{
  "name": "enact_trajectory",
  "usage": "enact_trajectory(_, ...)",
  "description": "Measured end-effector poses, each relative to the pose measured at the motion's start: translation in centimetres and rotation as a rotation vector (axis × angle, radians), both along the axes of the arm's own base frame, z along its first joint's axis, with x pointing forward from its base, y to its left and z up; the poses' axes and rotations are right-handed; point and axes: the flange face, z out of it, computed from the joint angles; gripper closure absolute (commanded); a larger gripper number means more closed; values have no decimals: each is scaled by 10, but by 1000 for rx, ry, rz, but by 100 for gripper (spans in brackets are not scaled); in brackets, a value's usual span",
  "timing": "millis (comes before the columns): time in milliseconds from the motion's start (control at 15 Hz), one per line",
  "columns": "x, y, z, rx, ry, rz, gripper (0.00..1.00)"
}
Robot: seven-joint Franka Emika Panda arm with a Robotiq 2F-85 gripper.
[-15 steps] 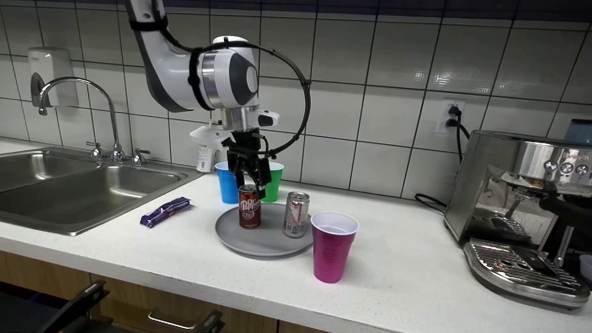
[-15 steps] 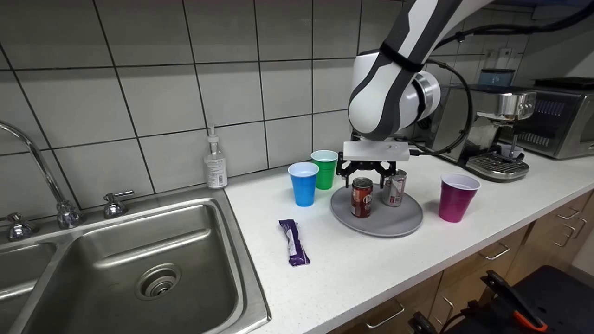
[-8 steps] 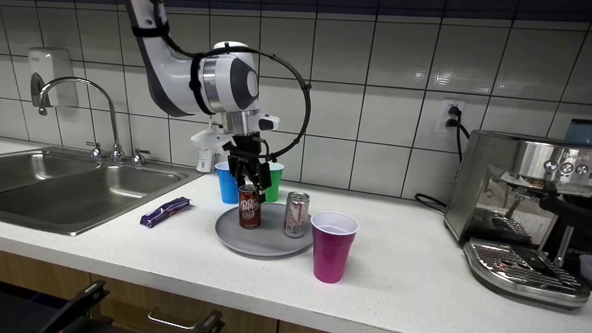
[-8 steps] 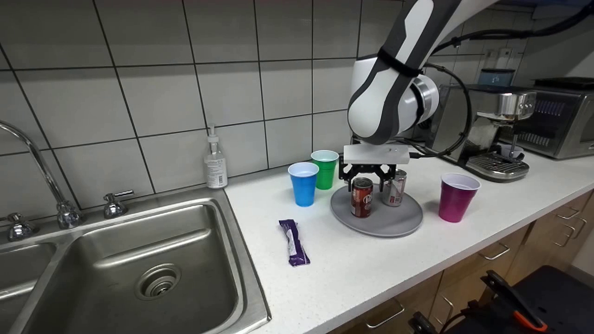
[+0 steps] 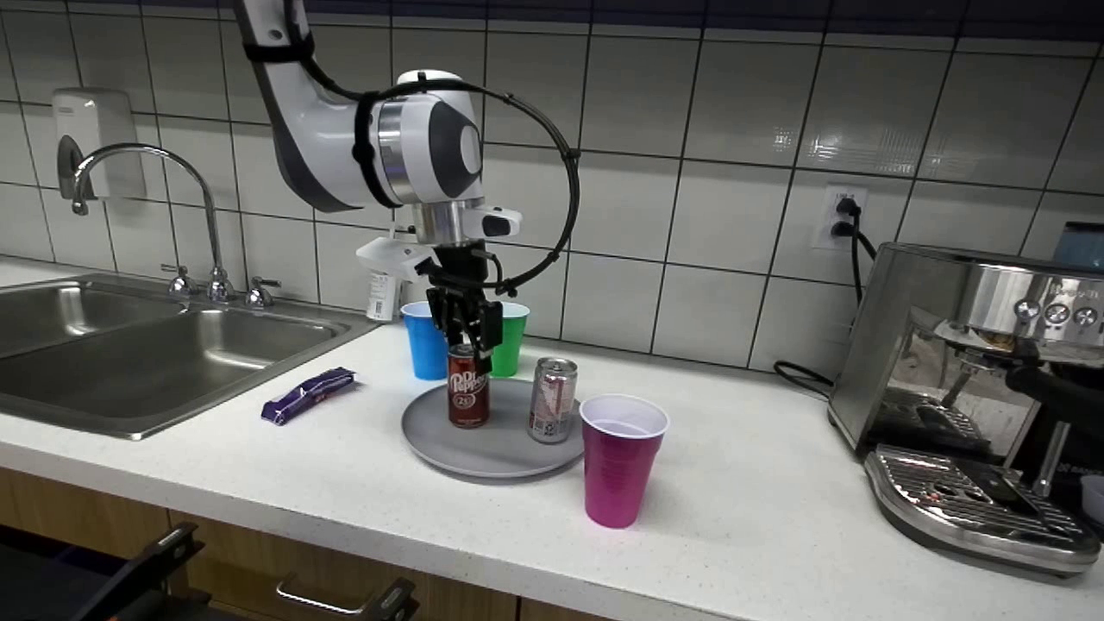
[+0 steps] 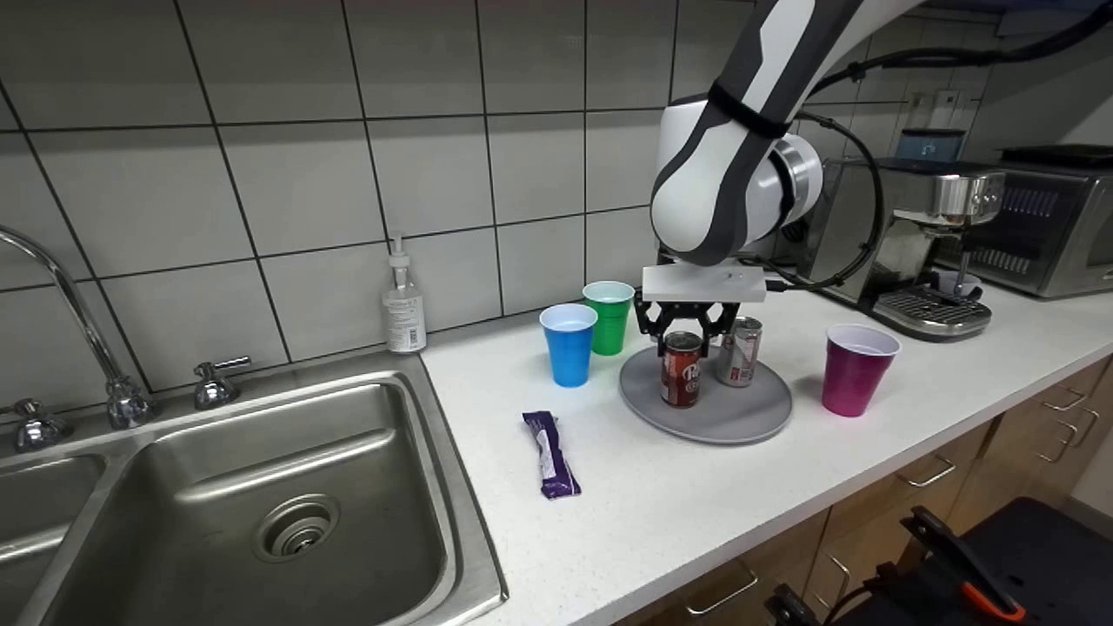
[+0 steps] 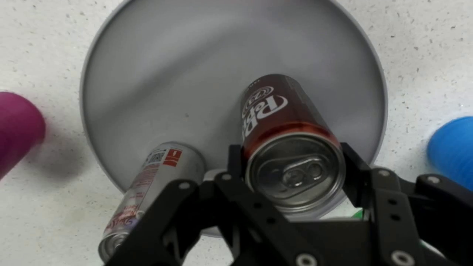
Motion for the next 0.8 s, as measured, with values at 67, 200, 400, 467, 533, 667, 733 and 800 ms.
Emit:
enact_trajectory(67,0,0,0,0,0,0,62)
enact_trajectory(200,0,0,0,2,1,-3,62)
enact_trajectory(400,-1,0,0,2,2,-3,62)
enact_trajectory(467,-2,1,1,2,2,0,62)
enact_trajectory(533,-2,3,3,3,0,4,62)
enact_trajectory(667,-6,9,10,7,-5,20,62)
enact_trajectory(733,-8,14,14,9,-5,31,62)
enact_trajectory(800,-11,20,19,13,-6,44,62)
